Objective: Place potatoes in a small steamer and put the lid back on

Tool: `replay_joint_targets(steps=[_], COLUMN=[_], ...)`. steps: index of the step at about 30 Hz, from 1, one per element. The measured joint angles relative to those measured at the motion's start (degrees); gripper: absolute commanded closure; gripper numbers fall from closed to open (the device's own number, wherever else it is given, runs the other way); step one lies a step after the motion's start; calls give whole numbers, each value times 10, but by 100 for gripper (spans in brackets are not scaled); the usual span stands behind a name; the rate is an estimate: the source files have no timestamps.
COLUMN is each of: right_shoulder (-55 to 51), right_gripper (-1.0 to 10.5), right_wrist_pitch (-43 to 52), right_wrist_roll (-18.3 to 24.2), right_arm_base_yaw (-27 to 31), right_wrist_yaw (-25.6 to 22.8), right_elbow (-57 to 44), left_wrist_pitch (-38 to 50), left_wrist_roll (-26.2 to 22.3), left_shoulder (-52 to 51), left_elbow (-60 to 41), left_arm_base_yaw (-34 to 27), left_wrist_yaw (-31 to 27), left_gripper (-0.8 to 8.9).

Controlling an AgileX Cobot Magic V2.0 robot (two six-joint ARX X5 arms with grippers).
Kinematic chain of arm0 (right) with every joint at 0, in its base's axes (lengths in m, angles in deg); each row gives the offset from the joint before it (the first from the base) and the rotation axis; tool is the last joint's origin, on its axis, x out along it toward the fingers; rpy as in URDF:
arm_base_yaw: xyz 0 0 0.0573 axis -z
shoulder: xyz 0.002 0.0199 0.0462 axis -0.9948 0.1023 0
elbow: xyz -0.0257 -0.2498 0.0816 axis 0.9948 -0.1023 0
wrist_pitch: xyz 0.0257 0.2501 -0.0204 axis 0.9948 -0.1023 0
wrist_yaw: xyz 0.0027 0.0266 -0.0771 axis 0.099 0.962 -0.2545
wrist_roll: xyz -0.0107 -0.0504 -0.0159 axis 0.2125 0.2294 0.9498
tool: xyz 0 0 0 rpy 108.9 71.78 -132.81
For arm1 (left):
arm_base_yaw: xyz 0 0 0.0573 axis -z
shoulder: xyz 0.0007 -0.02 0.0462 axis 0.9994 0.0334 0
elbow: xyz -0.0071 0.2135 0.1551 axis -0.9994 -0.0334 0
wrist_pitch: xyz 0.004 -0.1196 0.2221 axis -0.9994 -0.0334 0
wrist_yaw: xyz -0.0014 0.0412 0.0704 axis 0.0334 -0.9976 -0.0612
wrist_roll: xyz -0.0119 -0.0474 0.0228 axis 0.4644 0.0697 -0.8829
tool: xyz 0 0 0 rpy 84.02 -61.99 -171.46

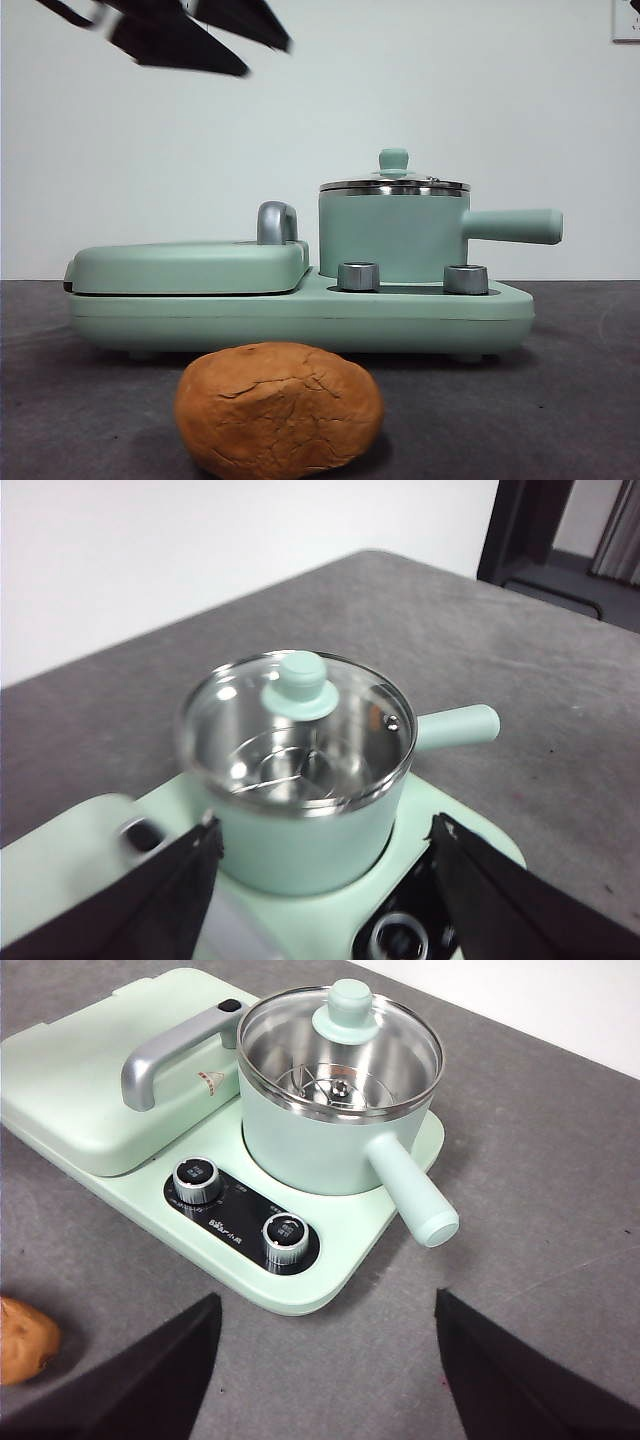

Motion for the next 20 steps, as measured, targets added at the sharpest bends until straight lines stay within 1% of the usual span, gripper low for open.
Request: replay_joint_targets(steps=[2, 10, 16, 20], right_shoulder=[0, 0, 0, 0], right_gripper=[608, 608, 608, 608], right_wrist_pitch=[0, 0, 0, 0], right_wrist_roll=[0, 0, 0, 0], right_arm_base_yaw=[0, 0, 0, 0], right_wrist_yaw=[0, 0, 0, -2], right_elbow=[0, 0, 0, 0], left_wrist_pitch=[12, 11, 13, 16], left_wrist_roll=[0, -5, -13, -22], left_shoulder=[42, 205, 288, 326], left_elbow=[25, 169, 258, 291], left_arm_base_yaw=[11, 35, 40, 40], left_wrist_yaw=[-1, -3, -3, -4], left_gripper=[471, 471, 471, 471])
